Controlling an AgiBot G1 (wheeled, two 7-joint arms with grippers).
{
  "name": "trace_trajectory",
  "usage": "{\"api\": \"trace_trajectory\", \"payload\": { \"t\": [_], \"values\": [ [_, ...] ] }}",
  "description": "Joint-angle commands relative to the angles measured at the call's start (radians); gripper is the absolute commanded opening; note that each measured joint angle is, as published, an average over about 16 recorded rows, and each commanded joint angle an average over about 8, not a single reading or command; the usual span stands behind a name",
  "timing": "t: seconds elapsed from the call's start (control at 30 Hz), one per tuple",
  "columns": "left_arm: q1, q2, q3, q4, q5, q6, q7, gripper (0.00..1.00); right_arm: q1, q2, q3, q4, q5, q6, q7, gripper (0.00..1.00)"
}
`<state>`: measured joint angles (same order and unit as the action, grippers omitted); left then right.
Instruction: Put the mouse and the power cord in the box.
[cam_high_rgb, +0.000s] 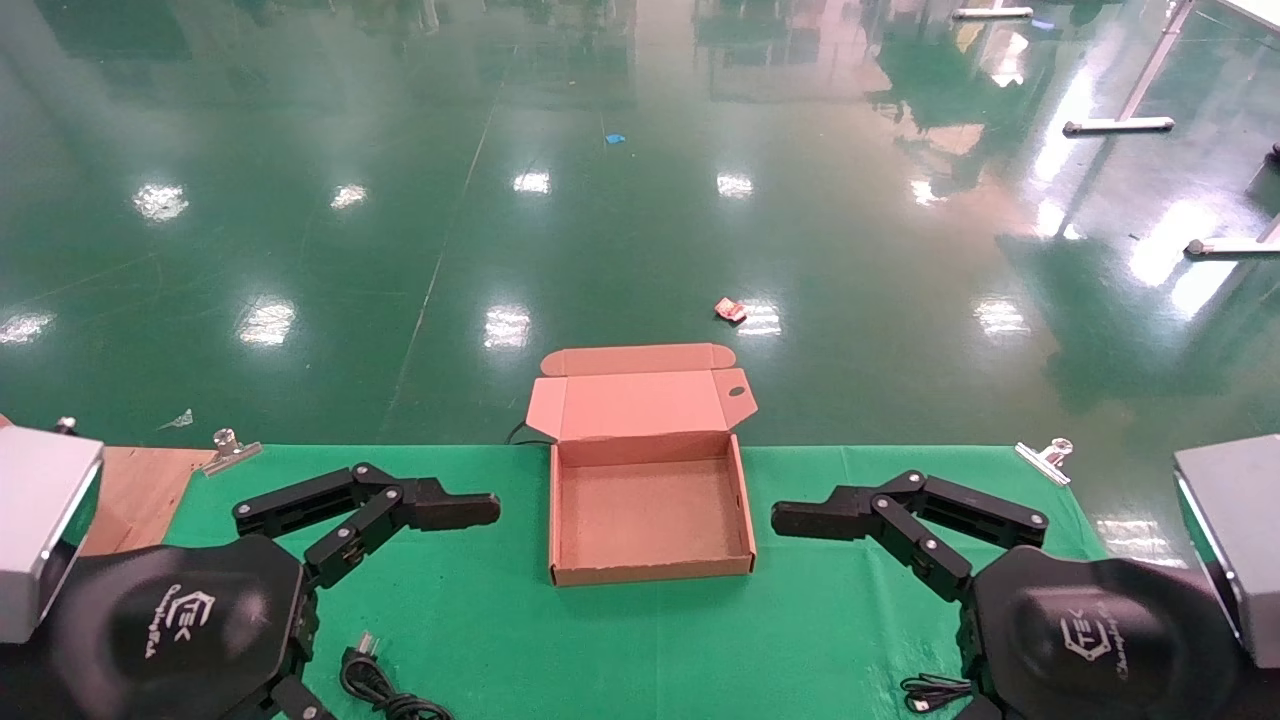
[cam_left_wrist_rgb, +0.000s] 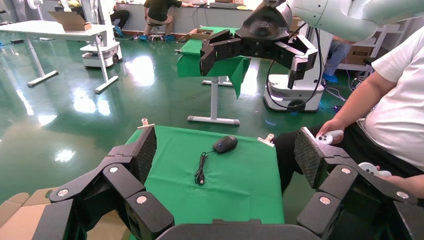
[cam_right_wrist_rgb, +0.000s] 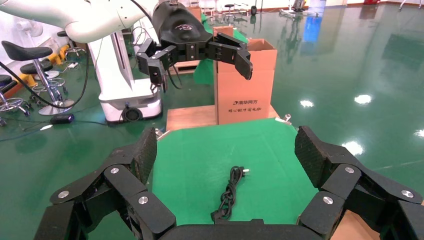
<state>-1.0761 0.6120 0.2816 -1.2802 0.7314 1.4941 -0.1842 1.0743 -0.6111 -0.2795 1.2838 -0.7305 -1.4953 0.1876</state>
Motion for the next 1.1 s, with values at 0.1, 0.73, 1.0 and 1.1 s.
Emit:
{"api": "trace_trajectory", "payload": {
  "t": [0.1,0.73,1.0,1.1],
  "values": [
    [0.000,0.000,0.000,0.000,0.000,0.000,0.000,1.00,0.000,0.000,0.000,0.000,0.000,0.000,0.000,1.00],
    [0.002,0.005,0.012,0.007,0.020,-0.003,-0.004,1.00,-0.005,-0.006,-0.007,-0.014,-0.005,0.005,-0.001,1.00],
    [-0.060,0.062,0.122,0.102,0.230,-0.016,-0.018,1.00,0.013,-0.021,-0.096,-0.088,-0.224,-0.008,-0.069,1.00],
    [-0.099,0.087,0.173,0.167,0.342,-0.014,0.007,1.00,0.065,-0.043,-0.155,-0.128,-0.365,-0.026,-0.111,1.00]
  ]
}}
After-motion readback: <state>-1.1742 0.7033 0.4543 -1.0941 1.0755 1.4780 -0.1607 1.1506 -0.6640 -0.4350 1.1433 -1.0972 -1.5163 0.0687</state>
